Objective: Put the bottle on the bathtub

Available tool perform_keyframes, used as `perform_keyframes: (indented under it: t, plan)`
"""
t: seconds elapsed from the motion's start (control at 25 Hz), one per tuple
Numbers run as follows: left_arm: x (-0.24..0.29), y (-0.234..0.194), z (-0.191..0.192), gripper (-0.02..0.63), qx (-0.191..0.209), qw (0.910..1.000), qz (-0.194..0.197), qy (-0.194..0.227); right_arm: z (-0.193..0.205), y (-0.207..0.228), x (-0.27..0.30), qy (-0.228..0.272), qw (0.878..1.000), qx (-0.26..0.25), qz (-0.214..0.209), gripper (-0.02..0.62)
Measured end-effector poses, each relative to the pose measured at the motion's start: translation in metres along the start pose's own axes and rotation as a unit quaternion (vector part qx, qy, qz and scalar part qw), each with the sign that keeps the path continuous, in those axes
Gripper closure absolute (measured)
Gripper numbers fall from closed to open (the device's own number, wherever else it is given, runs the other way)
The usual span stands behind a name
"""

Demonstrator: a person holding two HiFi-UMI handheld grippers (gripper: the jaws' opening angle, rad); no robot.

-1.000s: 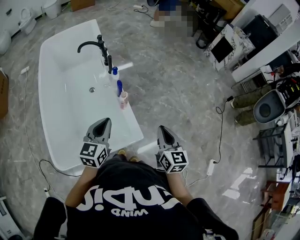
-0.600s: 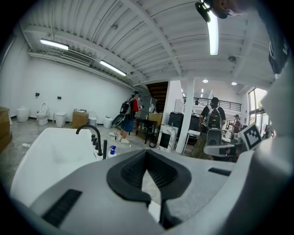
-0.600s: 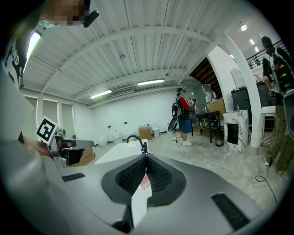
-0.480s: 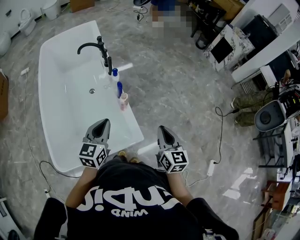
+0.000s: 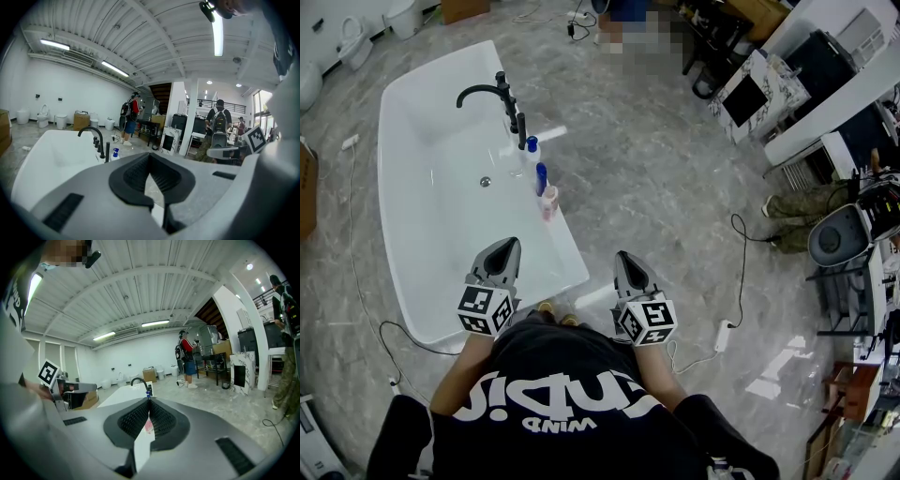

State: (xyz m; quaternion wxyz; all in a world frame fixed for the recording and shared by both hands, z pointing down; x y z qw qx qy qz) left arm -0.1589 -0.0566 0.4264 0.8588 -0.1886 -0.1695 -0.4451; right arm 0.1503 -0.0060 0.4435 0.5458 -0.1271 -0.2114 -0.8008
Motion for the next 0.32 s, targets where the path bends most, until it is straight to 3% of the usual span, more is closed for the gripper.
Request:
perform_keyframes:
  t: [0.32]
  plan:
    - [-0.0013, 0.0053, 0.0027, 0.598, -0.002, 1.0, 0.0, -0.001, 0.0018, 0.0009, -0.0027, -0.001, 1.0, -0.001, -0.004, 0.572]
Point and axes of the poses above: the fingertips, and each gripper's own axes: x forward along the fingers, y to its right, z out of its underside, the point moved 10 cm from there along -x, backward along the fingers, and after that the axes turned 12 degrees about -y, right-handed, at the moved point
